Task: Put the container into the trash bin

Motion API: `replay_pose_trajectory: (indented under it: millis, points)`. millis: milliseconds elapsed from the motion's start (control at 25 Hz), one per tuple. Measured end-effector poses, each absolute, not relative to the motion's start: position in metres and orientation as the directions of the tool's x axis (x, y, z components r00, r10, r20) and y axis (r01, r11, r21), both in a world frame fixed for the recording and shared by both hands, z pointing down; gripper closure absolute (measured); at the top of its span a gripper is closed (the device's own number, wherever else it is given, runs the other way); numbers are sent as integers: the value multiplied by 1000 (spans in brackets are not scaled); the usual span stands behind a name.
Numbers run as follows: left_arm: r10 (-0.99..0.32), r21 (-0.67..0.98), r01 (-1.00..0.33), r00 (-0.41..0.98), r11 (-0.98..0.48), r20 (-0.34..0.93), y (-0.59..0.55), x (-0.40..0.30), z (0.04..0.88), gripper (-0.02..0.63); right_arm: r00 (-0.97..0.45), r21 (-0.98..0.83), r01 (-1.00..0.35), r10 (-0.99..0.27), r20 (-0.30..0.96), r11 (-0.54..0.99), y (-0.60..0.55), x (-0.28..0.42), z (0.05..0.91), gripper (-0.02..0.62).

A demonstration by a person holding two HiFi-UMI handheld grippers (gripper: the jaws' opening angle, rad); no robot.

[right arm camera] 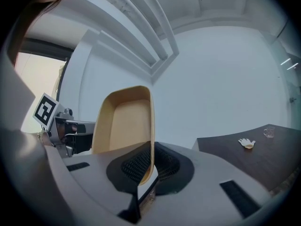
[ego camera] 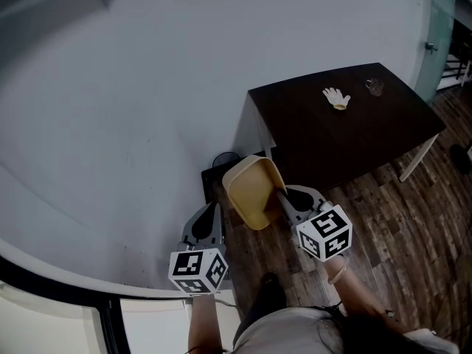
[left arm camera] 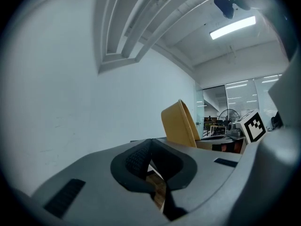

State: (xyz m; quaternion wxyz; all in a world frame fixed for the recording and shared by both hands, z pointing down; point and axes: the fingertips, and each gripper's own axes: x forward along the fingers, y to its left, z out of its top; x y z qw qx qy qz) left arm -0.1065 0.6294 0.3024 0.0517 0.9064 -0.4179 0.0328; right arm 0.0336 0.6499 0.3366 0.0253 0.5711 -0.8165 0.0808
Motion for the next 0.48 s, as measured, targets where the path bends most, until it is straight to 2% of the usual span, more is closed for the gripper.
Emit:
replay_pose_trajectory:
  millis: [480]
  points:
    - [-717, 90, -725, 688, -683, 111, 517, -117, 302, 588, -298, -116, -952, -944, 144, 283, 532, 19, 333, 577]
